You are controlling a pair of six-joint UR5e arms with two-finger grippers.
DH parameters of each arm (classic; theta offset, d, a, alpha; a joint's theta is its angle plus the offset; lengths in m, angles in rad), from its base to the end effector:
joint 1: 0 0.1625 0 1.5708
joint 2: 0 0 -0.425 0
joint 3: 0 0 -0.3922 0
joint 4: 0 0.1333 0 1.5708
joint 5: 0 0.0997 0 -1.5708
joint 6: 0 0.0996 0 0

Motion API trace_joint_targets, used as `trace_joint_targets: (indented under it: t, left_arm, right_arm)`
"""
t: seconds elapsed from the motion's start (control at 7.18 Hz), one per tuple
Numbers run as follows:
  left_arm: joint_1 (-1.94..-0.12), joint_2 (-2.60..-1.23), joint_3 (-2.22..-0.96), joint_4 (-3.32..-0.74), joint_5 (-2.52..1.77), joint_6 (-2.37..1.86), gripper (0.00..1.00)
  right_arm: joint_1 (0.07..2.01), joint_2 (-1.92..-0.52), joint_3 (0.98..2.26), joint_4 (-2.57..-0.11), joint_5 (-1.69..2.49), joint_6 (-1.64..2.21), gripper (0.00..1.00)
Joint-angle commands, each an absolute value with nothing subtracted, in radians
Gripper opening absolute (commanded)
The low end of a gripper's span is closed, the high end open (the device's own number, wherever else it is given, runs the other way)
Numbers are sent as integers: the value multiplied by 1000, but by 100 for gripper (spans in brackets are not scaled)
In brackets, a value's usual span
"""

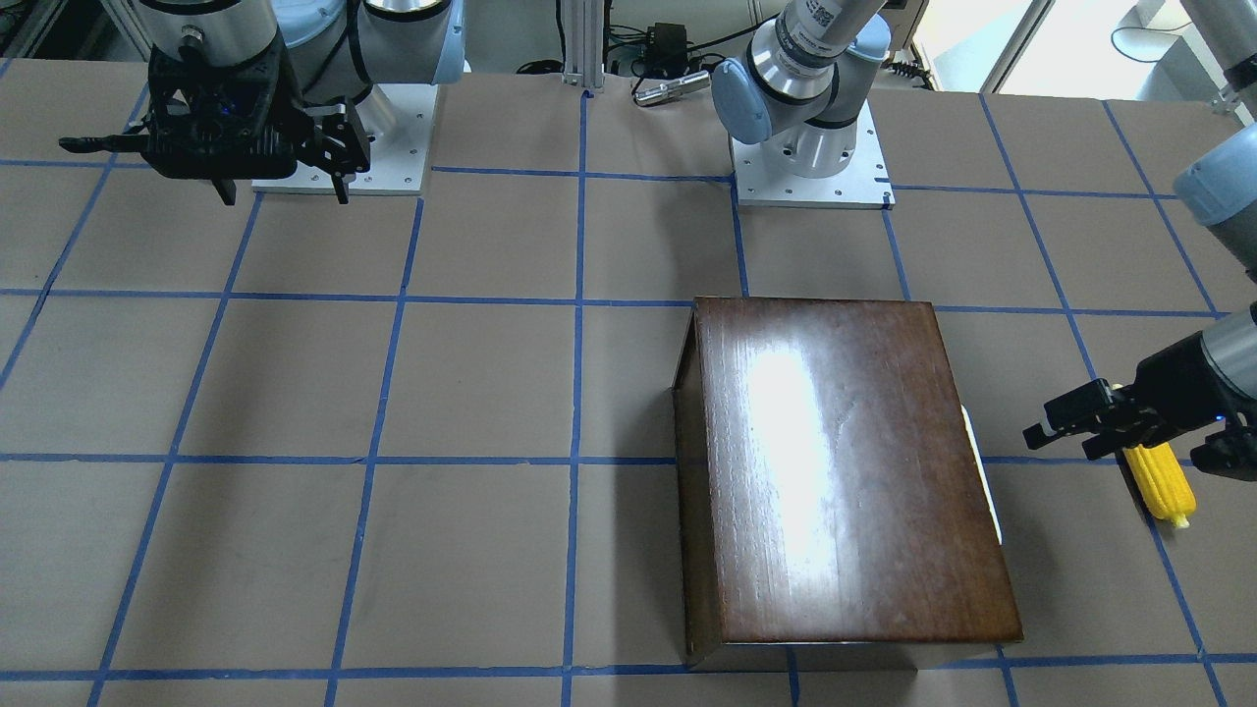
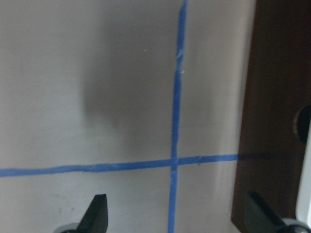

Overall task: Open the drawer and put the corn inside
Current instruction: 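Lower the left gripper and close it on the white drawer handle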

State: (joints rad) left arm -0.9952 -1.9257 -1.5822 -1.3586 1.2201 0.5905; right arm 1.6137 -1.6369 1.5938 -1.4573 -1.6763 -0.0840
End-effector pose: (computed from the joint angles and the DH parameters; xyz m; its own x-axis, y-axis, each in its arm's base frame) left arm 0.1850 -0.5929 0.3128 -0.9300 0.0001 0.3675 -0.0242 0.9978 -0.0615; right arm 0.1423 -0.4506 0.4977 -0.9861 -0.1335 0.0988 -0.1260 0.9889 0.0789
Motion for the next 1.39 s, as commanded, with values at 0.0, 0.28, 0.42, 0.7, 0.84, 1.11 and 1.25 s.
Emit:
trace_joint_targets:
  t: [0.0, 0.28, 0.42, 0.7, 0.84, 1.11, 1.25]
  left_arm:
    - [-1006, -1933, -1595, -1362, 1161, 603, 100]
    - [-1021, -1951, -1595, -1359, 1161, 603, 100]
    - [-1044, -1956, -1588, -1356, 1161, 592, 100]
    - [-1051, -1970, -1585, -1355, 1161, 592, 100]
    - [-1052, -1976, -1586, -1355, 1161, 592, 100]
    - [-1052, -1988, -1588, -1354, 1161, 592, 100]
    - [-1052, -1996, -1592, -1350, 1161, 594, 100]
  right_arm:
    - [1614, -1637, 1594, -1457, -1677, -83, 100]
    - [1614, -1638, 1594, -1457, -1675, -84, 100]
    - [1614, -1638, 1594, -1457, -1677, -83, 100]
    - [1614, -1637, 1594, -1457, -1677, -84, 100]
    - [1614, -1637, 1594, -1457, -1677, -83, 100]
    - [1614, -1638, 1594, -1457, -1677, -84, 100]
    - [1614, -1637, 1594, -1457, -1677, -83, 100]
